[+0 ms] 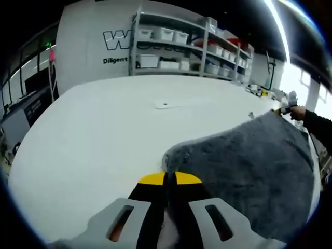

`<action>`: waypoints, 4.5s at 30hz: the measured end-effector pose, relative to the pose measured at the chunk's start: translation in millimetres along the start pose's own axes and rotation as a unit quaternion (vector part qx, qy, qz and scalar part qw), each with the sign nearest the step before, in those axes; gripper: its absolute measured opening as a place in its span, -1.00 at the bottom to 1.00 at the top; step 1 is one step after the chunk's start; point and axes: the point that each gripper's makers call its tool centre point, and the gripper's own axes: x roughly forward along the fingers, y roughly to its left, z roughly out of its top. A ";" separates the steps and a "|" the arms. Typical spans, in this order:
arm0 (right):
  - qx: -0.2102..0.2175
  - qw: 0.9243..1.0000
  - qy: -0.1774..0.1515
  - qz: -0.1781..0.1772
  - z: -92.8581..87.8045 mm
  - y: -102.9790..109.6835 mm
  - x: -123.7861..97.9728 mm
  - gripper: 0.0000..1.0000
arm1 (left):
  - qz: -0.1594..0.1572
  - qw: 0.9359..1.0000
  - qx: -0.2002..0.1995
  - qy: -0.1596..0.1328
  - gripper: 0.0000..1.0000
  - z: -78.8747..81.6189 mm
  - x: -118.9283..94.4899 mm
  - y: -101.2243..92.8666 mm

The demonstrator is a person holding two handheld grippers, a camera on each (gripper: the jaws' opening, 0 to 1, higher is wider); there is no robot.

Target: Open the folded towel by lifting each exposed corner and separating the folded layers until the towel lies flat within the target outline without major curled edges

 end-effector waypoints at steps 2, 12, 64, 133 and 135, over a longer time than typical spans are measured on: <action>-0.001 1.000 0.000 0.003 0.1 3.4 -0.4 -0.97 | -0.001 1.000 -0.002 0.001 -0.96 -1.0 -1.3 2.4; -0.024 1.000 -0.006 0.012 6.7 20.9 3.1 -0.96 | 0.000 1.000 -0.006 0.002 -0.96 -6.2 -12.5 19.4; -0.068 0.997 -0.044 0.006 65.5 42.4 68.9 -1.00 | 0.043 0.999 0.033 -0.007 -0.97 41.5 47.2 106.8; -0.038 0.957 -0.288 0.016 39.2 153.3 -198.2 0.99 | 0.065 0.978 0.019 -0.198 0.99 29.6 -182.2 29.3; -0.031 0.957 -0.289 0.021 27.6 155.7 -208.3 0.99 | 0.049 0.977 -0.016 -0.206 0.99 19.1 -197.9 20.1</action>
